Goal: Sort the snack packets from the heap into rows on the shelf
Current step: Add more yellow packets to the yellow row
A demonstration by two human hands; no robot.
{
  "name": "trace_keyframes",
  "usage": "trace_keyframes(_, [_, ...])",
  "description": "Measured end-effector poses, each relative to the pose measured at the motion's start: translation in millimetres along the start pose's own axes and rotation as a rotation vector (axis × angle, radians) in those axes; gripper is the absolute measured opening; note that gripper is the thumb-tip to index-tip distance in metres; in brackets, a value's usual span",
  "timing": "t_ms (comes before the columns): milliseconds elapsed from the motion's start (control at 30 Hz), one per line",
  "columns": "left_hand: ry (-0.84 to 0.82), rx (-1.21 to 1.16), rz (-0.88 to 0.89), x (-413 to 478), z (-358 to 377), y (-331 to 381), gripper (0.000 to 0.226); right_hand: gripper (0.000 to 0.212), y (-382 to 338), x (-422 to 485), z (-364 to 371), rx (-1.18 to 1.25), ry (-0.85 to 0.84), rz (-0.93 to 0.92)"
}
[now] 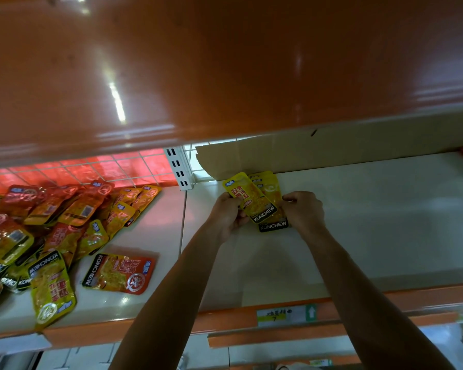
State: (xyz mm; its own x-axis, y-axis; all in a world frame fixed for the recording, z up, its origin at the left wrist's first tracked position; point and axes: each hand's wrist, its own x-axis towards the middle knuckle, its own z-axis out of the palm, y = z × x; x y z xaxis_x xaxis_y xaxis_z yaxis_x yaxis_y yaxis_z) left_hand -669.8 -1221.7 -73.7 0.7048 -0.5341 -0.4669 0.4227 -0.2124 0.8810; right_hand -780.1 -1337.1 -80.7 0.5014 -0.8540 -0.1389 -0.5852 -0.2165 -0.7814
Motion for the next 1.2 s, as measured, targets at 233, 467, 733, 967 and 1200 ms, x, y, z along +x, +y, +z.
trace_keyframes(233, [0.005, 0.008, 0.009, -2.9, -0.3, -1.1, 0.017, 0.020, 0.3, -4.3, 1.2, 0.008, 0.020, -0.019])
trace_keyframes(467, [0.066, 0.093, 0.109, -11.1, 2.2, -5.9, 0.019, 0.021, 2.6, -3.5, -2.5, -0.005, 0.027, -0.036])
trace_keyframes(733, [0.027, 0.308, 0.215, -20.3, 8.7, -24.0, 0.025, 0.023, 0.1, -6.5, -7.3, 0.023, 0.083, -0.073])
trace_keyframes(967, [0.136, 0.495, 0.311, -21.6, 12.4, -24.5, 0.004, 0.022, -3.9, -14.7, -6.5, 0.073, 0.015, -0.117])
trace_keyframes(1200, [0.231, 0.656, 0.391, -26.1, 16.7, -27.3, 0.019, 0.024, 0.5, -15.8, -6.0, 0.033, 0.040, -0.101])
